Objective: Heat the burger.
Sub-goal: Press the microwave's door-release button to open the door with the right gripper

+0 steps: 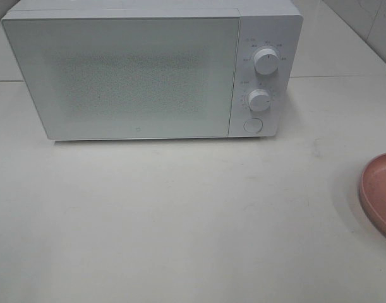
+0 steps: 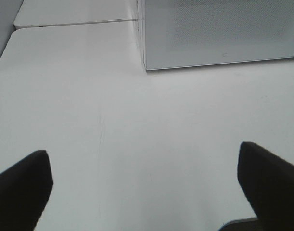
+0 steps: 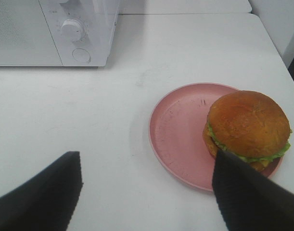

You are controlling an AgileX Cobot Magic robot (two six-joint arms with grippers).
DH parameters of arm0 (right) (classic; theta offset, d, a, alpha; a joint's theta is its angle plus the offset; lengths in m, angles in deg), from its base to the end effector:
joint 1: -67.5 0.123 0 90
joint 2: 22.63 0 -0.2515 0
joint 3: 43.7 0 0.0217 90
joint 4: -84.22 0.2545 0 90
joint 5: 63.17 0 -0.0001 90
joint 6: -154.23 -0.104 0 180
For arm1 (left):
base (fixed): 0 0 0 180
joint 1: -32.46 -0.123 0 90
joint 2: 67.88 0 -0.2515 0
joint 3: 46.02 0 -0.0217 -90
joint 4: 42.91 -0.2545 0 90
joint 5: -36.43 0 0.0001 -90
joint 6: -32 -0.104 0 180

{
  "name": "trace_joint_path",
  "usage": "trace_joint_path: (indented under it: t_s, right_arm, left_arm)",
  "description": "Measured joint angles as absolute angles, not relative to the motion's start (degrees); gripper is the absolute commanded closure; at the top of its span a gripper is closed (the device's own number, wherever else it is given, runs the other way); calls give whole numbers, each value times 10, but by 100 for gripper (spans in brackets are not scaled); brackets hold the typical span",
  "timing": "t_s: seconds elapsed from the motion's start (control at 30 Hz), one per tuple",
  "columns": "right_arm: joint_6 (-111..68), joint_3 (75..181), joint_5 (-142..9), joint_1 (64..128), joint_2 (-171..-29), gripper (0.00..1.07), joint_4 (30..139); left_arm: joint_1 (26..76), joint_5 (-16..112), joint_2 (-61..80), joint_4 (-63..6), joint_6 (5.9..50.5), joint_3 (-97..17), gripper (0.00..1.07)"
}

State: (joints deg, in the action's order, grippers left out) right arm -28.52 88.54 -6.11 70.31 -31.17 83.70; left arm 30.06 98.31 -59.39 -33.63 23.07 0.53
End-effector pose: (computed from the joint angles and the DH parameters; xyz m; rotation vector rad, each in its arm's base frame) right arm 0.0464 0.0015 0.2783 -0.0010 1.9788 0.0524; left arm 0.0400 -0.0131 0.2776 0.1272 2.0268 -0.0691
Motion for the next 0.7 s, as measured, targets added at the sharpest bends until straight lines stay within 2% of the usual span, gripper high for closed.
trace_joint_path:
  t_s: [0.7]
  right_arm:
    - [-286, 895, -61, 703, -312, 32, 837]
  left_arm:
    - [301, 983, -594, -336, 231, 5, 9]
